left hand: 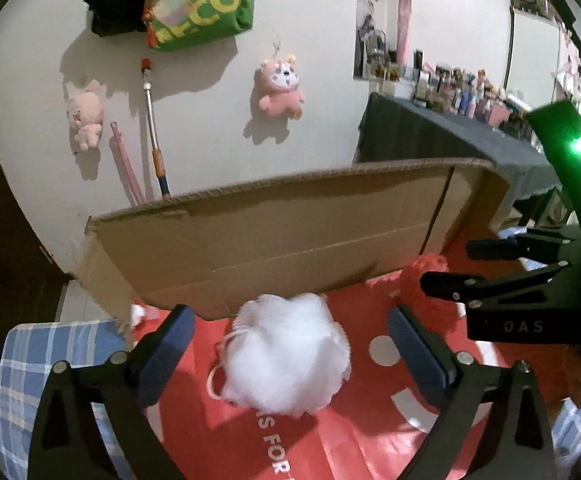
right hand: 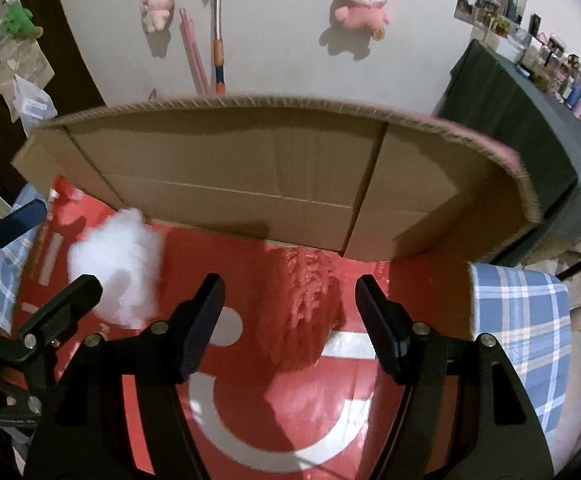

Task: Organize soft objects
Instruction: 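Withdraw both tools from the box back toward the remaining items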

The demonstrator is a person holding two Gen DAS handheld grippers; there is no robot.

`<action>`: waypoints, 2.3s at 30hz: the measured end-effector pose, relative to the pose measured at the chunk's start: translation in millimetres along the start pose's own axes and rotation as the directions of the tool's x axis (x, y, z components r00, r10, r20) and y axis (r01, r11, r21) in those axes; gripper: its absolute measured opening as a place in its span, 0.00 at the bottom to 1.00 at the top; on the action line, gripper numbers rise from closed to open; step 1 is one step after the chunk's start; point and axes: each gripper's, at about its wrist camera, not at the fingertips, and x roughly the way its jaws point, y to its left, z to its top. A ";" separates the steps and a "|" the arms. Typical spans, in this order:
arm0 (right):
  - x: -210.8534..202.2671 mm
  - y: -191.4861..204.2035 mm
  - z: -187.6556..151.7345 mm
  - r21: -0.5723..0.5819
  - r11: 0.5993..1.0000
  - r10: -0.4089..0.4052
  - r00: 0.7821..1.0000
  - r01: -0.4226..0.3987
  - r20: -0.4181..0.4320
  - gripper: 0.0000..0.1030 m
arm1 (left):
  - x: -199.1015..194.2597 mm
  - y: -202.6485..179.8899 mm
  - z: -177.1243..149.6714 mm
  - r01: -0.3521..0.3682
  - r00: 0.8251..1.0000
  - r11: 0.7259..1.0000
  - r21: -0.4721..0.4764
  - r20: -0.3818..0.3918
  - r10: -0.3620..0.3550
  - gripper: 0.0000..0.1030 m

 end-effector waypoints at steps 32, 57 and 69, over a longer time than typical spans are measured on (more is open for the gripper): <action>-297.3 15.4 -195.3 -0.053 0.998 0.013 0.837 0.020 0.547 0.92 | -321.1 -50.7 -123.8 0.061 0.868 0.997 -0.044 0.496 -0.031 1.00; -279.3 59.9 -399.7 0.000 0.991 -0.094 0.688 0.134 0.719 0.97 | -308.4 -90.7 -294.1 0.028 0.875 0.994 -0.109 0.483 0.028 1.00; -209.1 52.2 -414.2 0.052 0.996 -0.094 0.784 0.079 0.614 0.97 | -262.0 -82.9 -322.9 -0.011 0.931 0.992 -0.125 0.361 0.056 1.00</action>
